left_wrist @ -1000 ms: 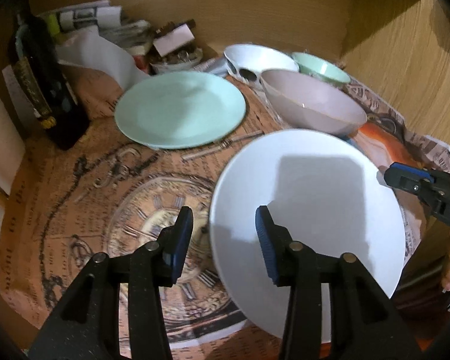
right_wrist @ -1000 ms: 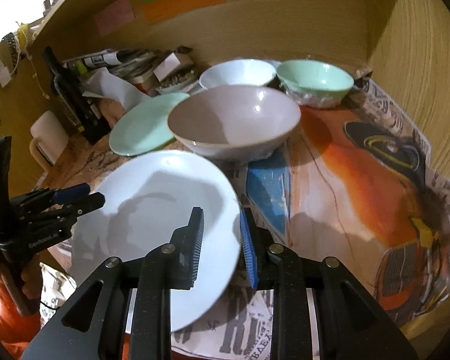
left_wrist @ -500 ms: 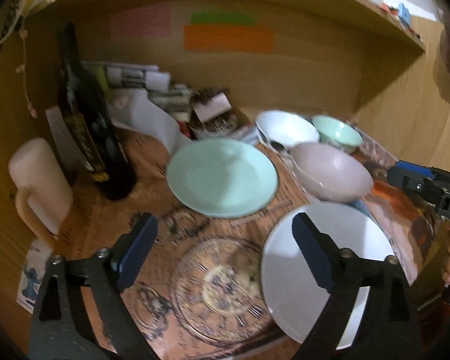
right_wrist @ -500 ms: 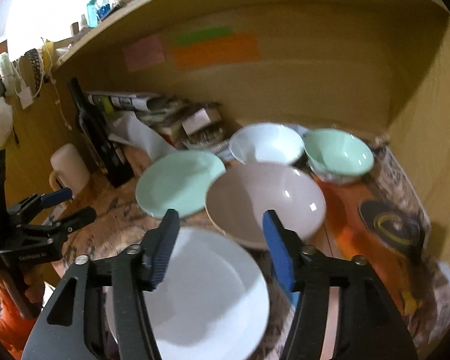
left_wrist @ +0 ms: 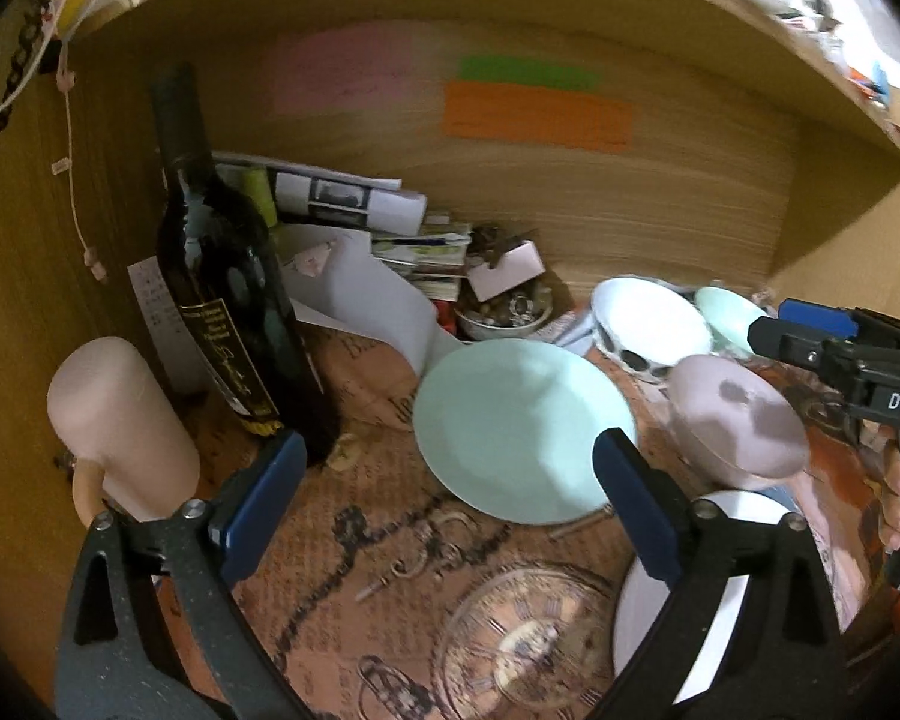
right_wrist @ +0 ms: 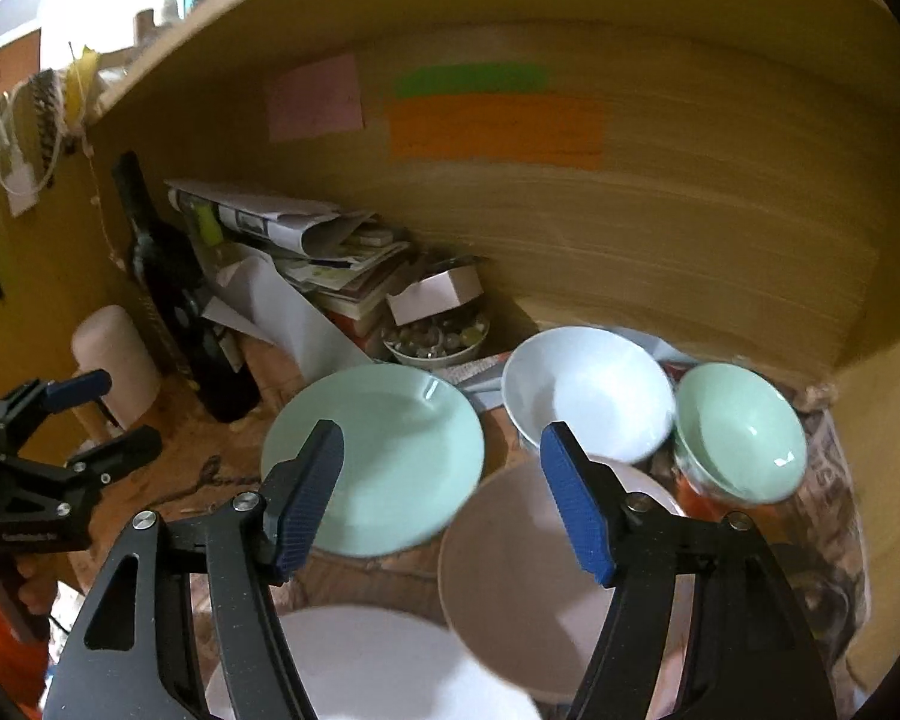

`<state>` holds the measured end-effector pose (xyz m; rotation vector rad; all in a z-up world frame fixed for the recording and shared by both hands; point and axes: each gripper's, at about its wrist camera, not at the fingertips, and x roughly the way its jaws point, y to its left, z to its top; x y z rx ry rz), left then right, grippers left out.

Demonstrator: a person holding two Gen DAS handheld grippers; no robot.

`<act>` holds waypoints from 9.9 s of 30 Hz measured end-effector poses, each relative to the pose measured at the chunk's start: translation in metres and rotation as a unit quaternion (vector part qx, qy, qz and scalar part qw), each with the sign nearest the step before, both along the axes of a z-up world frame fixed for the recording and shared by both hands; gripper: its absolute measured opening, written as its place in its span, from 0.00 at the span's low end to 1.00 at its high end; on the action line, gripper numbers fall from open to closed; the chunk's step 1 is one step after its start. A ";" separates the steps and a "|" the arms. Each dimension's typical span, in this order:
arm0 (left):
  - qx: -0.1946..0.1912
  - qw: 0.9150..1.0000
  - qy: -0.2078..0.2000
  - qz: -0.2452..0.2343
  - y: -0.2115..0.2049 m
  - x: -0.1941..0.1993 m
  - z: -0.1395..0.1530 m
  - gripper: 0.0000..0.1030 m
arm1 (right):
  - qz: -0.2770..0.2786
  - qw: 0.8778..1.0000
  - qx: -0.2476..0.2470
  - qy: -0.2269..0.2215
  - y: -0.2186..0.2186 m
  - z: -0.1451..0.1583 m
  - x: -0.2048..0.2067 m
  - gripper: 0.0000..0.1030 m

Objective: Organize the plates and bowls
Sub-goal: 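Close both grippers on the rim of the mint green plate, then lift the mint green plate with both grippers and carry it toward the plate stack, then lower the mint green plate onto the white plate and open both grippers, then close both grippers on the rim of the large grey-pink bowl, then lift the grey-pink bowl with both grippers and carry it over the plate stack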

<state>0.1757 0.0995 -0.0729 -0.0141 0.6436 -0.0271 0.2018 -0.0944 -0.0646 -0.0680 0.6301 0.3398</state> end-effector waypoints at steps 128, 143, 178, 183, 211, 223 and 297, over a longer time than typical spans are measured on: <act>-0.055 0.993 0.084 -0.069 -0.029 -0.051 -0.039 0.34 | 0.003 0.991 -0.003 0.132 -0.006 -0.032 -0.059 0.16; -0.039 0.989 0.108 -0.091 -0.059 -0.074 -0.054 0.34 | -0.009 0.987 0.029 0.160 -0.038 -0.059 -0.090 0.16; -0.029 0.980 0.160 -0.111 -0.093 -0.069 -0.091 0.39 | -0.030 0.978 0.070 0.194 -0.075 -0.089 -0.112 0.16; -0.012 0.982 0.157 -0.107 -0.098 -0.068 -0.093 0.40 | -0.029 0.978 0.070 0.193 -0.076 -0.089 -0.112 0.17; 0.019 0.988 0.119 -0.100 -0.095 -0.051 -0.063 0.60 | -0.063 0.991 0.069 0.092 -0.093 -0.055 -0.118 0.31; 0.008 0.995 0.060 -0.085 -0.099 -0.013 -0.019 0.88 | -0.109 0.990 0.083 0.038 -0.117 -0.035 -0.084 0.60; -0.031 0.985 0.087 -0.145 -0.127 0.031 -0.033 0.21 | -0.088 0.993 0.064 0.053 -0.072 -0.037 -0.039 0.17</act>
